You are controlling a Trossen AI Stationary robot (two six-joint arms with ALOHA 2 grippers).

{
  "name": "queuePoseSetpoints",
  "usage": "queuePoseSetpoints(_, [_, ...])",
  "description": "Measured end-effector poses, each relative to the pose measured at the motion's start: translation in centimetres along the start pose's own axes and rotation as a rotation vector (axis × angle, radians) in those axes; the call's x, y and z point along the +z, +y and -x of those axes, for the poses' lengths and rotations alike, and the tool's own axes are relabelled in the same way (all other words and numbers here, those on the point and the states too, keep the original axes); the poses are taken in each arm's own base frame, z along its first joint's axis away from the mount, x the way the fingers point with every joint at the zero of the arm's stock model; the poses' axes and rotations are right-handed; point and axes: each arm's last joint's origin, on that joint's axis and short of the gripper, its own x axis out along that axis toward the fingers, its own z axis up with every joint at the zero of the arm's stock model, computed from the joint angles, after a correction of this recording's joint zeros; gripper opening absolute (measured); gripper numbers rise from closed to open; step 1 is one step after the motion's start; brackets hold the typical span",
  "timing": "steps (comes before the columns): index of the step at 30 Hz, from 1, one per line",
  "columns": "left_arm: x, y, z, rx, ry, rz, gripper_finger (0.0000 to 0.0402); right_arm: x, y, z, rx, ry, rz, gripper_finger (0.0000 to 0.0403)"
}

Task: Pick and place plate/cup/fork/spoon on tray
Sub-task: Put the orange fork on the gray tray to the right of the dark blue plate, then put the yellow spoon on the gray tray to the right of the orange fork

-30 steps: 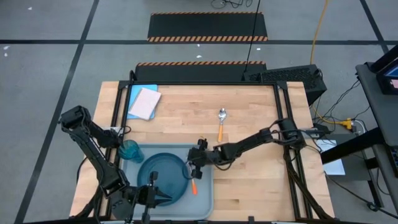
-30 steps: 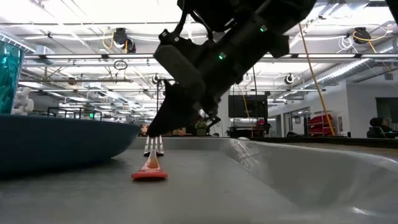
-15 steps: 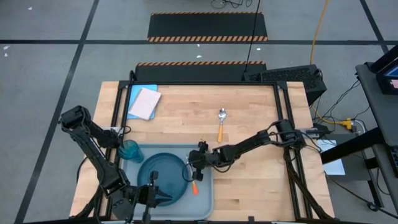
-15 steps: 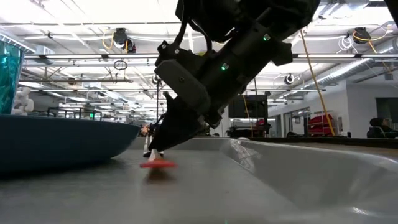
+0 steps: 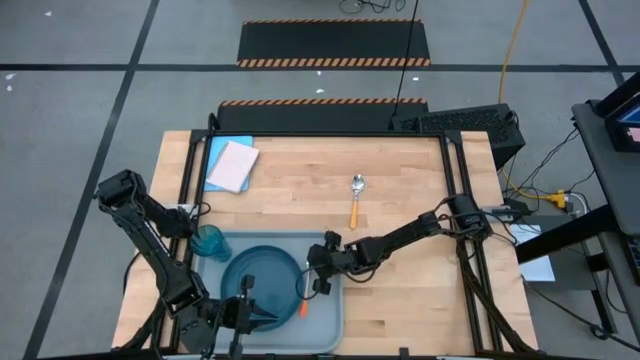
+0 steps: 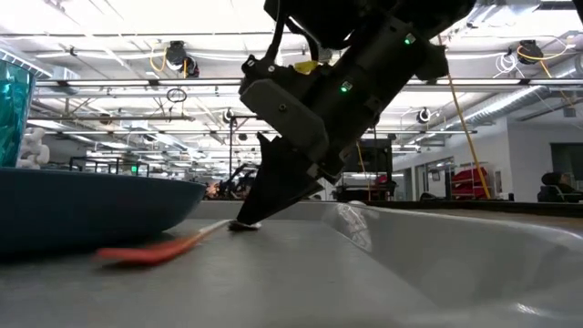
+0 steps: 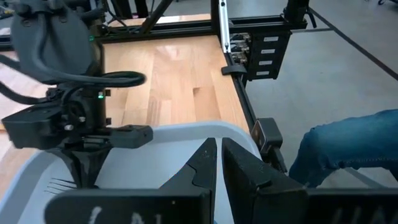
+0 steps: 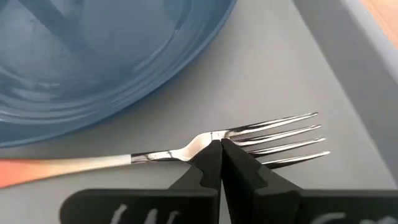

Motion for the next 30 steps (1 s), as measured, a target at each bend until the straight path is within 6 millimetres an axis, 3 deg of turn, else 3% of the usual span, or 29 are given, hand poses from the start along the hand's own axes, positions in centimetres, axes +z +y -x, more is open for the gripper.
queuePoseSetpoints(21, [0.0,0.0,0.0,-0.001,-0.001,0.001,0.0026,0.3,0.3,0.1,0.034,-0.034,0.019,0.0000])
queuePoseSetpoints(30, [0.0,0.0,0.0,-0.001,-0.001,0.000,0.0026,1.3,0.7,1.5,0.058,-0.081,0.020,0.0000])
